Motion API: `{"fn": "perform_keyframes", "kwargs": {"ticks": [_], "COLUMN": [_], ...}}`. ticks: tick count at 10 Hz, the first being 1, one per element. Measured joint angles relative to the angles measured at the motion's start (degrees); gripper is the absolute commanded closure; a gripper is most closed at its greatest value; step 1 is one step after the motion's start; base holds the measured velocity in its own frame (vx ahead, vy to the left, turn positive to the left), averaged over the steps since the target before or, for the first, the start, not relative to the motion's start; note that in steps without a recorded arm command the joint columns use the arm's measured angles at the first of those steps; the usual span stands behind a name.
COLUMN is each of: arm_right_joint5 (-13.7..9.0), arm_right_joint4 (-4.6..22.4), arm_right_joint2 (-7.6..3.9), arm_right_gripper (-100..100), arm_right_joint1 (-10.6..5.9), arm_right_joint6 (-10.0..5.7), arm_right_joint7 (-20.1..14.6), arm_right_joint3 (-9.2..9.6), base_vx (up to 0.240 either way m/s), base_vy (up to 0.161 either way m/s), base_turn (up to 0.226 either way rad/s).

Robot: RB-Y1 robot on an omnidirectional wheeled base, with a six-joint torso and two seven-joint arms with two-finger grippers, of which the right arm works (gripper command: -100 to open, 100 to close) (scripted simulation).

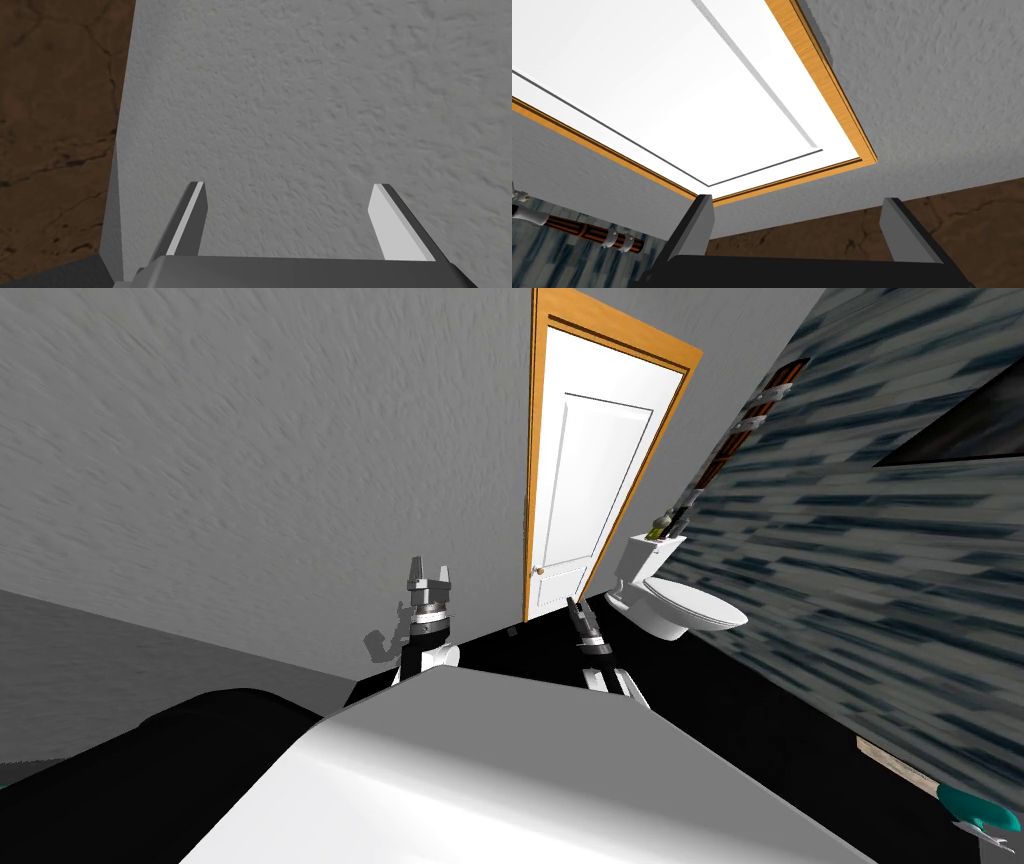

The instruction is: Pull the door open

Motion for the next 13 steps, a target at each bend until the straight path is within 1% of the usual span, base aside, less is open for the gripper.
{"fn": "perform_keyframes", "kwargs": {"ticks": [2,5,6,8,10,11,12,13], "arm_right_joint5": [0.91,2.26,2.70,3.55,4.43,4.84,5.25,5.63], "arm_right_joint4": [2.55,6.08,7.66,9.70,12.73,13.73,14.92,16.56], "arm_right_joint2": [-0.17,-0.40,-0.44,-0.77,-0.78,-0.98,-1.06,-1.11], "arm_right_gripper": [-100,-100,-100,-100,-100,-100,-100,-100], "arm_right_joint1": [-0.88,-1.52,-2.07,-2.47,-3.60,-3.84,-3.99,-4.50], "arm_right_joint6": [-0.48,-1.55,-1.97,-2.46,-3.18,-3.38,-3.79,-4.35], "arm_right_joint7": [1.71,4.28,5.17,6.70,8.45,9.18,9.98,10.85], "arm_right_joint3": [0.01,0.06,0.02,0.02,-0.04,-0.05,-0.06,-0.14], "base_vx": [0.081,0.086,0.083,0.089,0.089,0.081,0.084,0.082], "base_vy": [-0.012,-0.012,-0.018,-0.015,-0.015,-0.019,-0.019,-0.016], "base_turn": [0.027,0.029,0.027,0.027,0.025,0.024,0.027,0.022]}}
